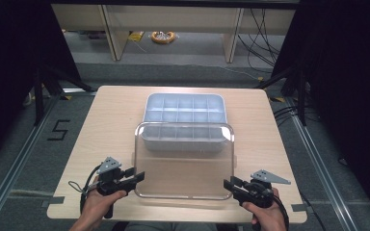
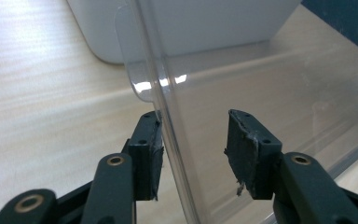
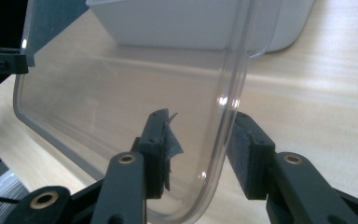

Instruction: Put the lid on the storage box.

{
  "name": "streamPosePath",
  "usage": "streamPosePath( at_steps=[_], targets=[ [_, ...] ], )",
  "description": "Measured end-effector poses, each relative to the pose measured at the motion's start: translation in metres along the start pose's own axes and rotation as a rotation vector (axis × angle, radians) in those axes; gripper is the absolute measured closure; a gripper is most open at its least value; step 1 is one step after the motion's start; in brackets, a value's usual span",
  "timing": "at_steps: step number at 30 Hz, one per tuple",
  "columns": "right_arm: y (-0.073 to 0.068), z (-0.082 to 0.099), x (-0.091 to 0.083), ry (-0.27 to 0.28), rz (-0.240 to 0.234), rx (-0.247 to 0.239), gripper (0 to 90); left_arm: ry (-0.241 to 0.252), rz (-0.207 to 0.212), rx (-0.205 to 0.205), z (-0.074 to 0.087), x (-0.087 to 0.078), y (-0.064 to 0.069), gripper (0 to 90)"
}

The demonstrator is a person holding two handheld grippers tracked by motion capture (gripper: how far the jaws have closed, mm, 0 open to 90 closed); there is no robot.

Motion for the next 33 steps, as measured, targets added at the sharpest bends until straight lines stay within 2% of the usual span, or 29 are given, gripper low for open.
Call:
streamPosePath(
  at_steps=[2,3,4,6,7,8,9,10,11,12,13,14,15,17,18,20,21,22,25,26,27,28,30,31,32,33],
  targets=[
    [0.002,-0.005,0.002,0.004,0.01,0.002,60.5,0.008,0.002,0.004,-0.008,0.001,-0.002,55.1],
    [0.0,-0.008,0.003,0.004,0.003,0.023,60.3,0.021,-0.001,-0.009,-0.013,0.002,-0.002,55.1],
    [0.0,-0.013,0.005,0.009,0.005,0.026,60.1,0.025,-0.006,0.0,-0.02,0.002,-0.004,55.1],
    [0.0,-0.014,0.005,-0.006,0.012,0.045,60.0,0.039,-0.006,0.002,-0.025,0.003,-0.005,55.1],
    [0.002,-0.021,0.007,0.01,0.009,0.04,59.9,0.043,-0.008,-0.002,-0.03,0.003,-0.006,55.2],
    [0.001,-0.024,0.008,0.013,0.01,0.056,59.8,0.05,-0.006,0.001,-0.036,0.005,-0.007,55.2],
    [0.006,-0.028,0.01,0.03,0.017,0.018,59.8,0.051,-0.009,-0.004,-0.039,0.006,-0.008,55.2],
    [0.006,-0.028,0.01,0.03,0.017,0.018,59.8,0.051,-0.009,-0.004,-0.039,0.006,-0.008,55.2],
    [0.007,-0.037,0.013,0.048,0.021,0.025,59.8,0.056,-0.013,-0.006,-0.044,0.007,-0.01,55.2],
    [0.005,-0.037,0.011,0.024,0.025,0.062,59.8,0.065,-0.01,-0.005,-0.049,0.009,-0.011,55.2],
    [0.005,-0.037,0.011,0.024,0.025,0.062,59.8,0.065,-0.01,-0.005,-0.049,0.009,-0.011,55.2],
    [0.009,-0.043,0.014,0.049,0.026,0.031,59.7,0.058,-0.017,-0.001,-0.053,0.01,-0.013,55.2],
    [0.009,-0.05,0.015,0.049,0.029,0.051,59.8,0.065,-0.014,-0.003,-0.059,0.013,-0.015,55.3],
    [0.01,-0.054,0.016,0.058,0.027,0.04,59.8,0.067,-0.02,-0.005,-0.061,0.014,-0.016,55.2],
    [0.012,-0.061,0.018,0.065,0.041,0.048,59.8,0.07,-0.021,-0.01,-0.067,0.016,-0.018,55.3],
    [0.012,-0.064,0.019,0.063,0.042,0.054,59.8,0.072,-0.024,-0.011,-0.07,0.017,-0.019,55.3],
    [0.017,-0.073,0.022,0.088,0.046,0.015,59.8,0.074,-0.024,-0.011,-0.072,0.018,-0.02,55.3],
    [0.017,-0.073,0.022,0.088,0.046,0.015,59.8,0.079,-0.015,-0.01,-0.076,0.019,-0.021,55.3],
    [0.016,-0.089,0.026,0.11,0.038,0.023,60.2,0.083,-0.025,-0.015,-0.084,0.021,-0.026,55.3],
    [0.014,-0.089,0.026,0.089,0.047,0.061,60.3,0.082,-0.027,-0.019,-0.089,0.022,-0.03,55.3],
    [0.014,-0.089,0.026,0.089,0.047,0.061,60.3,0.082,-0.027,-0.019,-0.089,0.022,-0.03,55.4],
    [0.018,-0.099,0.031,0.122,0.05,0.02,60.4,0.092,-0.03,-0.021,-0.096,0.026,-0.033,55.3],
    [0.021,-0.105,0.035,0.128,0.063,0.011,60.5,0.086,-0.034,-0.017,-0.099,0.026,-0.035,55.3],
    [0.019,-0.108,0.035,0.123,0.052,0.036,60.6,0.088,-0.039,-0.017,-0.105,0.03,-0.039,55.3],
    [0.02,-0.111,0.036,0.12,0.056,0.041,60.7,0.091,-0.038,-0.017,-0.109,0.032,-0.04,55.3],
    [0.02,-0.113,0.038,0.112,0.06,0.06,60.9,0.091,-0.038,-0.017,-0.109,0.032,-0.04,55.3]
  ],
)
Point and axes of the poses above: each handheld gripper's, and its own axes: x roughly forward along the jaws, z roughly out of its underside, y roughly to its right, the point moved 10 cm from there along x, roughly forward along the jaws, and after that the axes turned 11 degrees about z, right-handed, at the moved point
